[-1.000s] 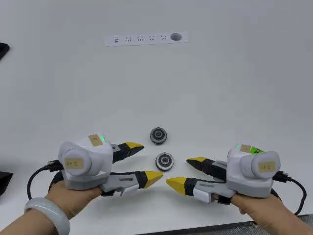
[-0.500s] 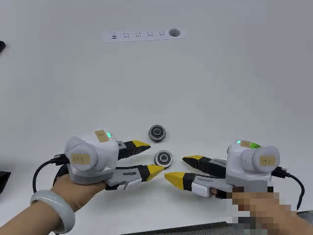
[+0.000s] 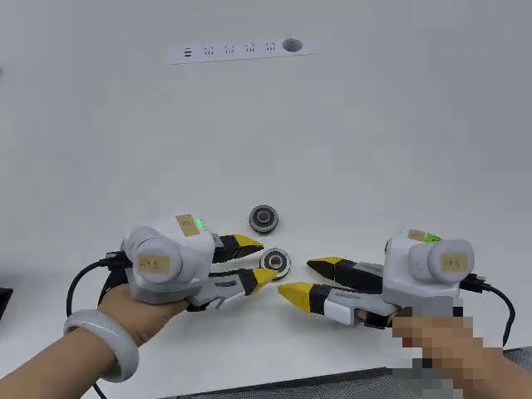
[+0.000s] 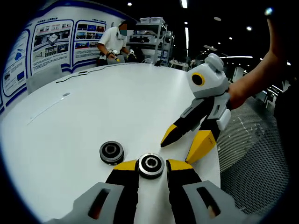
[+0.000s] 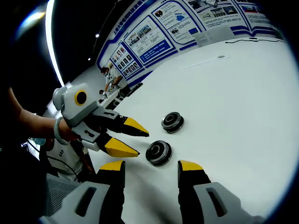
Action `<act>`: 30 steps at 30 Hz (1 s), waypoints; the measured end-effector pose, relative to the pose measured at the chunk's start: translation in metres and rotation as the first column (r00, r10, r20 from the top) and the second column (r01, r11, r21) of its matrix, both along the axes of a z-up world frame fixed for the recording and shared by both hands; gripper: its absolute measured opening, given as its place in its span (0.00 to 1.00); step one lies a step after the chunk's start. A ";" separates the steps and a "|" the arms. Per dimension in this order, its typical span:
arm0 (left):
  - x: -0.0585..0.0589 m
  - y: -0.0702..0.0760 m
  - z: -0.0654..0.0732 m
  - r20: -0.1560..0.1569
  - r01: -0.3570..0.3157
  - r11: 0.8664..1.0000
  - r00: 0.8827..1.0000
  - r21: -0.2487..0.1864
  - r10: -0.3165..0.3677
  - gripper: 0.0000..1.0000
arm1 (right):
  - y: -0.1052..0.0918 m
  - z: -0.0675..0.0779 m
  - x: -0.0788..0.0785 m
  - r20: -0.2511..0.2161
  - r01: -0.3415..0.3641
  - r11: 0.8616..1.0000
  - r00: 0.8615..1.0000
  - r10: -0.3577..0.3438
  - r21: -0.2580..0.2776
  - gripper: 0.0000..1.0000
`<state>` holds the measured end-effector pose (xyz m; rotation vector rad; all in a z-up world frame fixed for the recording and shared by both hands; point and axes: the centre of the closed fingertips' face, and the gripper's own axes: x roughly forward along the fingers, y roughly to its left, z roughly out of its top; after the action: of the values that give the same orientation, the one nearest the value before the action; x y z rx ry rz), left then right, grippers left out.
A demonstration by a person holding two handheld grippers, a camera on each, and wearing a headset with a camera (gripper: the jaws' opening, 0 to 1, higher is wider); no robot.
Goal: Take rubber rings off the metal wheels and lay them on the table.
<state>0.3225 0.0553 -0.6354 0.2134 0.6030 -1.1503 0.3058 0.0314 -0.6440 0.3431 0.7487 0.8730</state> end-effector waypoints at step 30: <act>0.001 -0.008 -0.017 0.013 0.068 0.994 0.997 0.083 -0.070 0.17 | 0.000 -0.002 0.002 -0.026 0.028 0.999 0.999 -0.027 0.042 0.44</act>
<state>0.3233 0.0474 -0.6524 0.3153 0.6339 -1.1906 0.3077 0.0318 -0.6464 0.4017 0.7477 0.8606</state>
